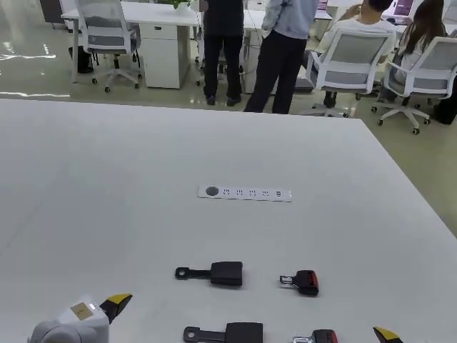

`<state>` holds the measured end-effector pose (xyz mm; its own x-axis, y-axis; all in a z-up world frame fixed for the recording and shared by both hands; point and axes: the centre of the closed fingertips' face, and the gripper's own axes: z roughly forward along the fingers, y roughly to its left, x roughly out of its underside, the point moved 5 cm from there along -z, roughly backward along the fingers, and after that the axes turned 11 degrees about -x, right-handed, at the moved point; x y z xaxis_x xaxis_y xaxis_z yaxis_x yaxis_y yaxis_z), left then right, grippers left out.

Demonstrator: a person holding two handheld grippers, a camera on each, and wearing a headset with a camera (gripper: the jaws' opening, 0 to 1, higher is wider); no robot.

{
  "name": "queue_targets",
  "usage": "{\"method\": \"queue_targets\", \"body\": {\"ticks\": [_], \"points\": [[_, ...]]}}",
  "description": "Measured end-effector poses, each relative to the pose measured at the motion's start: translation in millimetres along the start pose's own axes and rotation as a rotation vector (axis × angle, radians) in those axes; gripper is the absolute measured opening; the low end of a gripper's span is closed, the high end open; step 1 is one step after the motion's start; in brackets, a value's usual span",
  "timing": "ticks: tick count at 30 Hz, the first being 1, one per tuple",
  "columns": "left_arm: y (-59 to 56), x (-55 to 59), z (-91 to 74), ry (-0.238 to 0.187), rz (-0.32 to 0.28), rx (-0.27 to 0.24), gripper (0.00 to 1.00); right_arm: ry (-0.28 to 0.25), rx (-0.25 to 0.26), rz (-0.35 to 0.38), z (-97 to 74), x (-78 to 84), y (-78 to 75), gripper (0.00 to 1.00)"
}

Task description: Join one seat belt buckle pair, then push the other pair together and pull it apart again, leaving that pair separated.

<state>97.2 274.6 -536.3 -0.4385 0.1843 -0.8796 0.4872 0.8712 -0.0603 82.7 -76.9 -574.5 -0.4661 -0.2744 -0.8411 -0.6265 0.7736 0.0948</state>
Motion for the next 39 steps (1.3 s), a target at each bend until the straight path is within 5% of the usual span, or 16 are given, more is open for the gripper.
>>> {"method": "queue_targets", "body": {"ticks": [39], "points": [[-1.6,0.8,1.8,0.006,-0.010,0.000,0.99,0.007,-0.003,0.008,1.6,-3.1,2.7,0.94]]}}
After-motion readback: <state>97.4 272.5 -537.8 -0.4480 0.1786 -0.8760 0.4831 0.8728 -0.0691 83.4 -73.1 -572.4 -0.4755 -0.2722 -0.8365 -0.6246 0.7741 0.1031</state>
